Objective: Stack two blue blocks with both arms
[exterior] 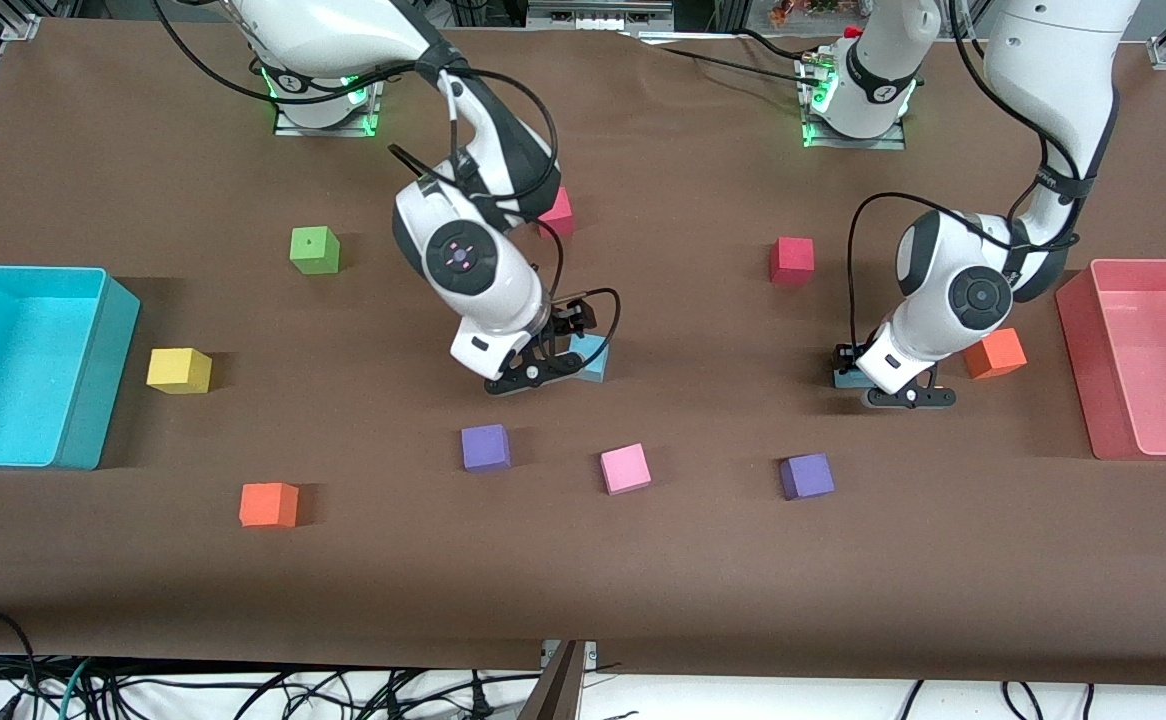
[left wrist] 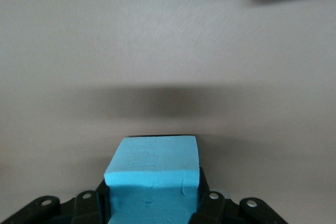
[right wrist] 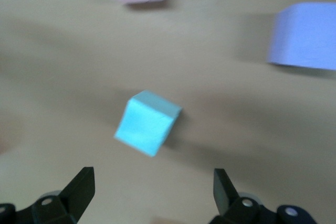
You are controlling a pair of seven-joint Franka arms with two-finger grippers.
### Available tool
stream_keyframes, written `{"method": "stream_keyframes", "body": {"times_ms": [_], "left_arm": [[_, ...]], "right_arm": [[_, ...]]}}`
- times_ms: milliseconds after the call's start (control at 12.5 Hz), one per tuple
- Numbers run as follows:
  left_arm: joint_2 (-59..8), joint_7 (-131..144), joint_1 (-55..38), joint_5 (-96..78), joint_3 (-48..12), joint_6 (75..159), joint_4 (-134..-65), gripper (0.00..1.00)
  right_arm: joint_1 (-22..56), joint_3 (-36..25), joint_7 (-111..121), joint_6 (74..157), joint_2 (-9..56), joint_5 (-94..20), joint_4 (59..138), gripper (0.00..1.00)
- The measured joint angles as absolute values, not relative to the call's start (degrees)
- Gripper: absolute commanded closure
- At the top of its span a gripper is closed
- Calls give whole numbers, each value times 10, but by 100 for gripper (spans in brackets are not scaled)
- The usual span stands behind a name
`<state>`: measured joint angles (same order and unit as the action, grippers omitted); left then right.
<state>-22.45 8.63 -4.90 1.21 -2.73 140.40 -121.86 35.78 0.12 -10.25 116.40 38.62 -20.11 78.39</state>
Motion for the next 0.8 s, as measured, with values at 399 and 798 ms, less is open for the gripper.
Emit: {"method": "stream_keyframes", "body": {"times_ms": [399, 798], "left_arm": [[-151, 150, -99, -29, -102, 1262, -1119, 100], [-218, 339, -231, -56, -113, 1254, -1024, 100]], "right_arm": [[368, -23, 202, 1365, 344, -476, 958, 0], [405, -23, 666, 1497, 340, -841, 1075, 0]]}}
